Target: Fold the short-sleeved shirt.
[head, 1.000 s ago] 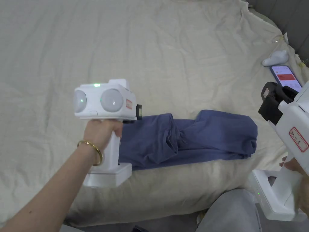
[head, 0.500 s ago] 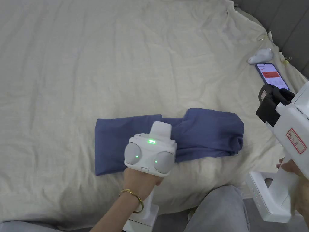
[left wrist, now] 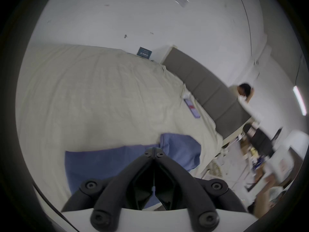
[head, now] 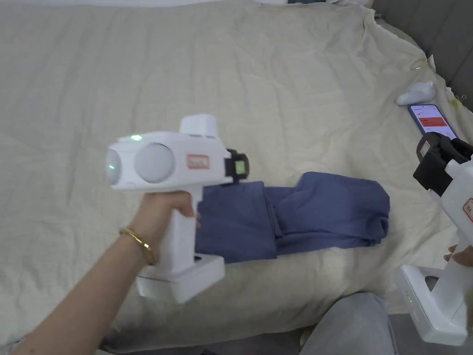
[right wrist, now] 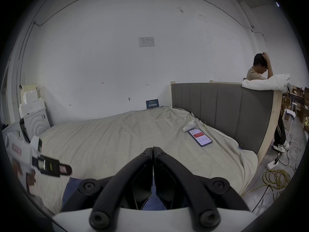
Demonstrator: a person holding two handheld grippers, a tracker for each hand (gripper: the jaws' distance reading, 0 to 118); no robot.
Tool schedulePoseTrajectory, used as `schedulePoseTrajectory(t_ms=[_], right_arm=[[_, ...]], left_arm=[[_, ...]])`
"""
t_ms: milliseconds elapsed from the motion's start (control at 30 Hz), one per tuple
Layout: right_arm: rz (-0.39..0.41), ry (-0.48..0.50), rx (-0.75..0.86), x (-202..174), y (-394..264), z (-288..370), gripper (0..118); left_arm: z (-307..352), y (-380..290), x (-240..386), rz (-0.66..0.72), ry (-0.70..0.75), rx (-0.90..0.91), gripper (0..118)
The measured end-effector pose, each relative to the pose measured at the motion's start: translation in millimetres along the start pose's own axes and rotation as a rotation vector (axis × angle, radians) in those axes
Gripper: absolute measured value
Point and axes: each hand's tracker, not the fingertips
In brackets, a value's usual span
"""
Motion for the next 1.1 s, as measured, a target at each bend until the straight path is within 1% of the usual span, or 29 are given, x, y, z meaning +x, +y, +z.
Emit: schedulePoseTrajectory(t_ms=[33,67,100,133,167,200,267,367,533,667,800,833,867,900,933,967,1000,1033,1067,1100], right_arm=[[-0.001,0.003,-0.001,-0.9,0.5,-0.9,0],[-0.003,0.004,-0.003,-1.7,0.8,-1.6,0],[-0.005,0.008,-0.006,-2.7,1.0,-2.4,0],[-0.007,0.012,-0.011,-4.1,1.1,-3.2,0],[-0.007,0.015,-0.012,-5.9,0.6,-3.5,0],[-0.004,0.017,-0.014,-7.2,0.1,-4.1,0],[0.01,0.02,-0.019,-11.1,-0.8,-6.0,0],[0.023,0.026,-0.032,-16.8,-1.6,-9.5,0],[0.038,0.032,-0.055,-25.5,-5.2,-15.0,0],[0.05,0.033,-0.071,-29.8,-7.6,-18.6,0],[0.067,0.032,-0.082,-32.7,-8.8,-21.6,0],[0.069,0.032,-0.086,-33.3,-9.2,-22.8,0],[0.066,0.032,-0.091,-33.0,-10.1,-24.9,0],[0.063,0.033,-0.095,-33.3,-10.8,-25.9,0],[0.06,0.036,-0.101,-33.7,-11.6,-26.6,0],[0.06,0.039,-0.106,-34.4,-12.2,-27.2,0],[0.062,0.04,-0.111,-35.6,-13.1,-28.1,0],[0.063,0.04,-0.112,-36.6,-14.0,-28.5,0],[0.064,0.043,-0.115,-37.2,-14.6,-29.2,0],[0.064,0.046,-0.119,-37.8,-15.0,-30.0,0]], left_arm=[[8.8,8.6,-16.0,0.044,-0.055,-0.016,18],[13.6,16.4,-32.5,0.086,-0.068,-0.055,40],[16.2,19.8,-46.3,0.11,-0.085,-0.082,68],[18.4,19.2,-62.1,0.139,-0.084,-0.102,101],[21.0,15.7,-76.0,0.155,-0.067,-0.123,114],[23.0,12.1,-84.8,0.167,-0.057,-0.129,118],[30.2,3.2,-109.2,0.2,-0.058,-0.135,118],[31.1,-17.5,-138.3,0.31,-0.098,-0.202,118],[22.7,-53.6,-169.3,0.454,-0.151,-0.215,118],[5.1,-67.6,-176.5,0.489,-0.171,-0.286,116],[-1.6,-63.3,-171.3,0.49,-0.204,-0.281,115],[-4.7,-65.0,-170.3,0.507,-0.211,-0.283,111],[-8.3,-65.7,-169.2,0.51,-0.223,-0.293,104],[-11.0,-66.6,-168.0,0.507,-0.224,-0.299,93],[-14.5,-68.6,-166.0,0.505,-0.213,-0.303,76],[-17.9,-68.9,-169.0,0.504,-0.191,-0.31,66],[-19.4,-69.9,-170.2,0.49,-0.173,-0.313,53],[-19.7,-70.8,-170.6,0.485,-0.153,-0.309,35],[-20.9,-71.9,-170.3,0.487,-0.128,-0.311,24],[-22.2,-73.2,-173.1,0.491,-0.118,-0.312,21]])
